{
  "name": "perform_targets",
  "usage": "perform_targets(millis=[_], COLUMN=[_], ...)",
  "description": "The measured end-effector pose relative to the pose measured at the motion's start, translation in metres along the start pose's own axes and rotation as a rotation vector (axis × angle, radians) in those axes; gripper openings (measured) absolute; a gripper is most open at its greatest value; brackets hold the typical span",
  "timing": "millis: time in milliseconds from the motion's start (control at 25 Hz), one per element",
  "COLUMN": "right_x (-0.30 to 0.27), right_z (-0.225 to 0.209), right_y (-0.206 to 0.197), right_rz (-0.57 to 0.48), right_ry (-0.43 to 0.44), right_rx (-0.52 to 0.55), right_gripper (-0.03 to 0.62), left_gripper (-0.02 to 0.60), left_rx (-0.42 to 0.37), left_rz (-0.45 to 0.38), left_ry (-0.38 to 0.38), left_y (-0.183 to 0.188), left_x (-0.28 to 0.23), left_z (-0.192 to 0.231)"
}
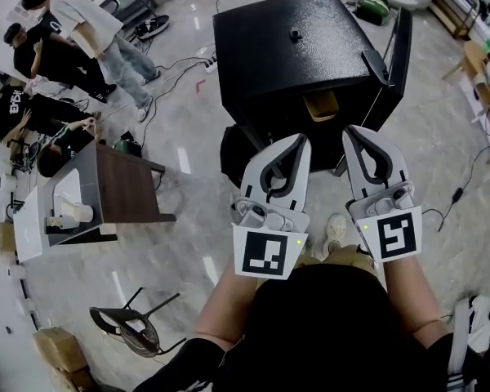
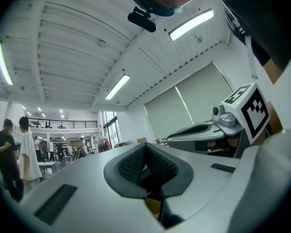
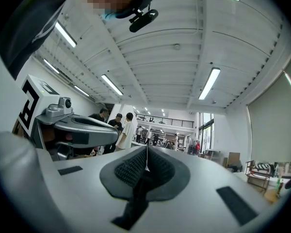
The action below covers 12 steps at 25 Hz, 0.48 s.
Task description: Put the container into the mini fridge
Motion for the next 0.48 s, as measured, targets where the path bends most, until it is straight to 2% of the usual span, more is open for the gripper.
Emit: perform_targets(millis=[480], right_x=[0.0067], right_z=[0.0073], right_y=[0.0011], right_rz=[0.007], right_ry=[-0.002], right_rx=[0.008], right_gripper=[0.037], left_gripper=[0.023], left_rx=[0.014], left_rz=[0.002], left_ry=[0.031], left_y=[-0.0012], left_x=[0.0100], left_z=[0.0048])
Point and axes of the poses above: the fingertips, and each gripper's own axes: x backward along the fingers, z to its left, y out of its top, the point moved 3 cm from there along x, backward along the fingers, and after that the axes turned 3 degrees about y, right-handed, at the moved point
